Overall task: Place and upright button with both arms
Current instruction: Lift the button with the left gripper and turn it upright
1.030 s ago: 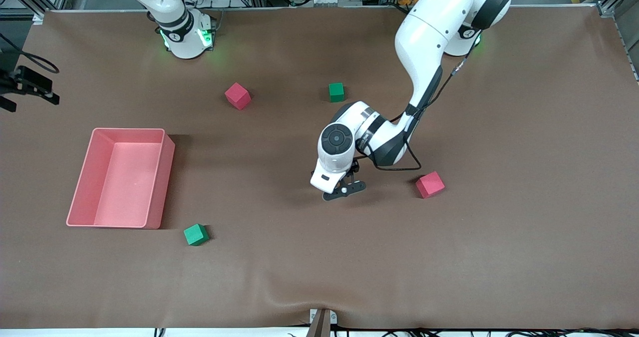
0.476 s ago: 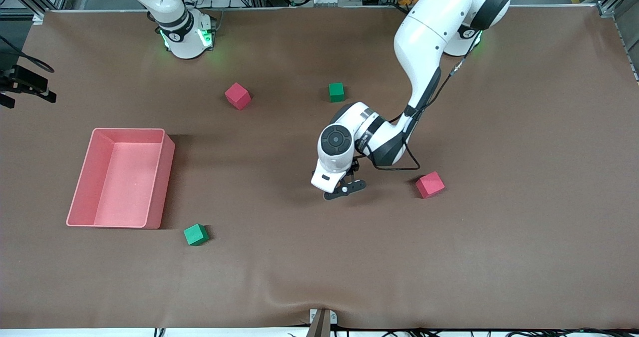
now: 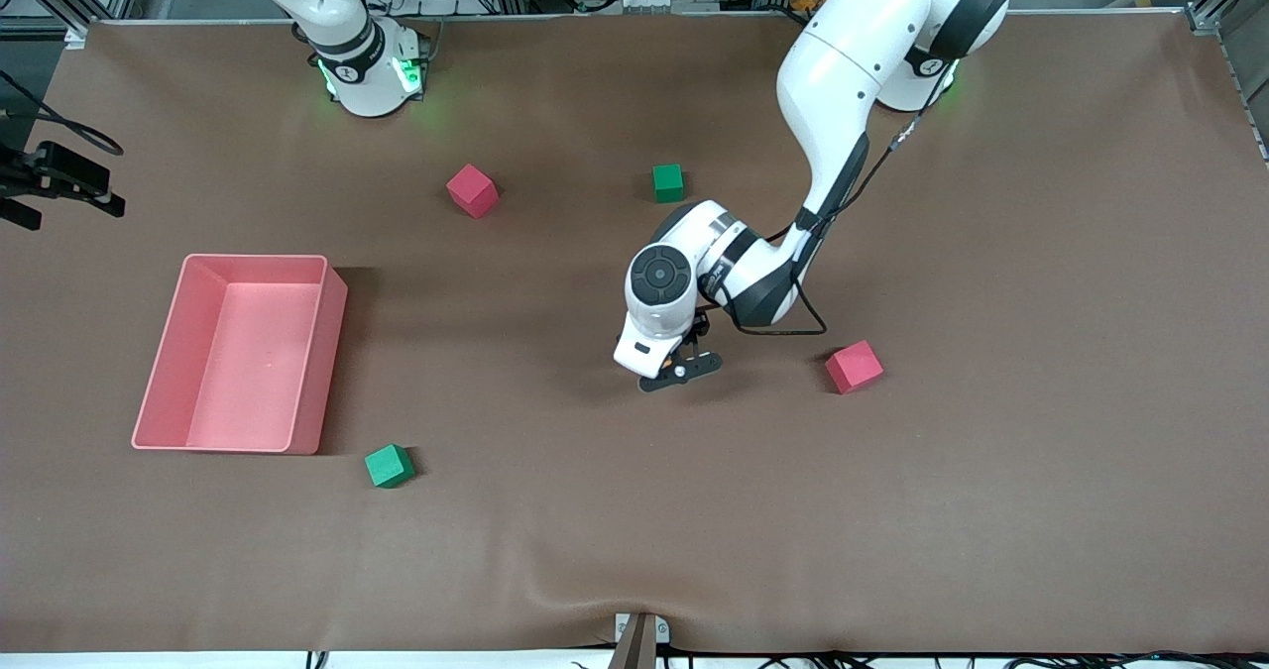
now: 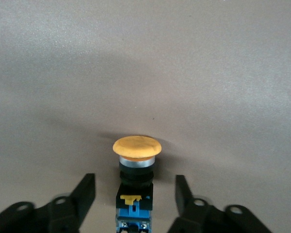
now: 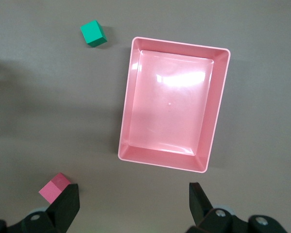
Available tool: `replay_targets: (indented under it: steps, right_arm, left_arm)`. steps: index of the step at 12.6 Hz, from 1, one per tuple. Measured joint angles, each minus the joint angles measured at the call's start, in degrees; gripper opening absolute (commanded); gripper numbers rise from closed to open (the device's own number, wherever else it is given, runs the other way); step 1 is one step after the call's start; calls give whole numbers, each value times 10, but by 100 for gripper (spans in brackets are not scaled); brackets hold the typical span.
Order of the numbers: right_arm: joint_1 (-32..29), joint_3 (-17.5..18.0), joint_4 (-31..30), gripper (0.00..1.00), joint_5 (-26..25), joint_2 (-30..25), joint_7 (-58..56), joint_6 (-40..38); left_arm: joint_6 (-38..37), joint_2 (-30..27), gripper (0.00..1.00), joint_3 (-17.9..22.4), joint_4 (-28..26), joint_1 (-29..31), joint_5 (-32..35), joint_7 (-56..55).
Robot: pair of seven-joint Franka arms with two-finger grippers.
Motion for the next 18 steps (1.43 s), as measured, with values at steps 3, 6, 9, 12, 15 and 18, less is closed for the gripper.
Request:
replay_targets:
  steps: [3,6,9,12,15,18]
  right_arm:
    - [0,11,1,100,-14,1,43,1]
    - [1,11,3,100,-14,1,105,-18]
    - [2,13,15,100,-14,1,134,-36]
    - [3,15,33,100,-14,0,147,-55]
    - [5,15,34,100,-14,1,148,-56]
    - [10,15,39,100,-14,1,150,-56]
  left_arm:
    - [0,1,68,0,-2,0,5,0]
    - [0,3,59,0,-3,0,8,0]
    - [0,3,58,0,-3,-1,8,0]
    - [0,4,59,0,-3,-3,8,0]
    - [5,9,40,0,-3,-4,8,0]
    - [7,11,0,0,-3,-4,9,0]
